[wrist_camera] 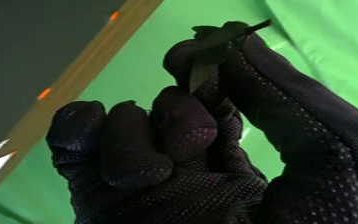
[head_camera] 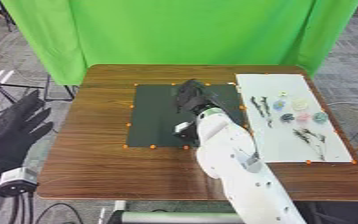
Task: Arrange flowers
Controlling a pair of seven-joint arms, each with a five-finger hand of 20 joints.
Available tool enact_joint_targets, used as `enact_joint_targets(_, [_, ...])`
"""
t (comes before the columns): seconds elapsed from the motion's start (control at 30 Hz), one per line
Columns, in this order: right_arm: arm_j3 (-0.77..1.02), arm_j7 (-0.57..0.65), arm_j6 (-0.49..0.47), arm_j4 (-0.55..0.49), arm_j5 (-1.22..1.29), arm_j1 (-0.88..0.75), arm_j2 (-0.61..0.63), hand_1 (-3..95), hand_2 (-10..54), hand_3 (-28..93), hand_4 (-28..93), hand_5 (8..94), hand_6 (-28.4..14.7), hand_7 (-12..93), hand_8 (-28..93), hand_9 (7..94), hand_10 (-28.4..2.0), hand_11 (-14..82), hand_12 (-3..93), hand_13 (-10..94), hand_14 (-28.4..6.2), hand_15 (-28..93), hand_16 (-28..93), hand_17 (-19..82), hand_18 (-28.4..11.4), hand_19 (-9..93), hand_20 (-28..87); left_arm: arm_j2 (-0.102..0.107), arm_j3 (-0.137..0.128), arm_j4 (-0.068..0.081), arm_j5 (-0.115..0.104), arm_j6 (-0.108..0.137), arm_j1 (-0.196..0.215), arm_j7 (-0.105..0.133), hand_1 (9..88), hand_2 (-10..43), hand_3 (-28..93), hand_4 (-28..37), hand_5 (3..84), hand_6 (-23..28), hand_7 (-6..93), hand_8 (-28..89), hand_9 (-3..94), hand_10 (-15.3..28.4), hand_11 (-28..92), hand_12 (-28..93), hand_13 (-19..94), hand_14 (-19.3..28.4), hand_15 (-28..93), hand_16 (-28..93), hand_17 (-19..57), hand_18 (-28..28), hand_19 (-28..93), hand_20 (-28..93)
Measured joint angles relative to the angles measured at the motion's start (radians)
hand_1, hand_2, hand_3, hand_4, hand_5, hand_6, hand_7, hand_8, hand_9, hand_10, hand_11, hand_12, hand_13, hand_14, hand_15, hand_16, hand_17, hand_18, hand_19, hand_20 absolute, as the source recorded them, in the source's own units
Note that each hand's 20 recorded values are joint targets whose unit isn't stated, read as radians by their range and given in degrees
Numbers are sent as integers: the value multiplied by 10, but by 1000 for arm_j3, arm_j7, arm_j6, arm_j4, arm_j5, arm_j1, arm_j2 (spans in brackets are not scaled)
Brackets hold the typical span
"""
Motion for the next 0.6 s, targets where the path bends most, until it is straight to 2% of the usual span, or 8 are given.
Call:
enact_joint_targets(0.07, [-11, 1, 0, 15, -39, -11, -29, 392, -95, 862, -149, 682, -3, 629, 261, 785, -107, 697, 550, 693, -125, 894, 421, 336, -237, 915, 513, 2, -1, 0, 0, 2, 16, -9, 229, -85, 703, -283, 241, 2, 173, -87, 185, 78, 95, 200, 133, 111, 149, 82, -105, 179, 321, 97])
enact_joint_targets(0.17, [-12, -2, 1, 46, -96, -44, -78, 391, -95, 861, -148, 686, -2, 628, 261, 791, -104, 694, 550, 697, -124, 893, 421, 339, -237, 917, 511, 6, 8, 4, 1, 2, 15, -25, 229, -85, 702, -283, 241, 3, 172, -86, 185, 79, 92, 201, 133, 111, 146, 82, -105, 178, 320, 98])
enact_joint_targets(0.43, [-17, -11, 10, 160, -220, -135, -185, 401, -95, 851, -166, 691, 3, 622, 257, 802, -99, 684, 556, 709, -120, 890, 421, 350, -239, 926, 506, 33, 57, 28, 1, 0, -38, -68, 230, -84, 702, -283, 237, 5, 170, -85, 182, 81, 92, 203, 134, 110, 145, 84, -104, 178, 320, 100])
enact_joint_targets(0.6, [-43, -10, 40, 181, -223, -140, -198, 407, -95, 846, -183, 697, 6, 612, 247, 805, -96, 677, 551, 719, -115, 883, 417, 360, -237, 929, 499, 55, 75, 38, 0, -3, -69, -102, 230, -82, 700, -283, 235, 7, 170, -84, 181, 81, 93, 204, 133, 111, 145, 85, -105, 179, 321, 99])
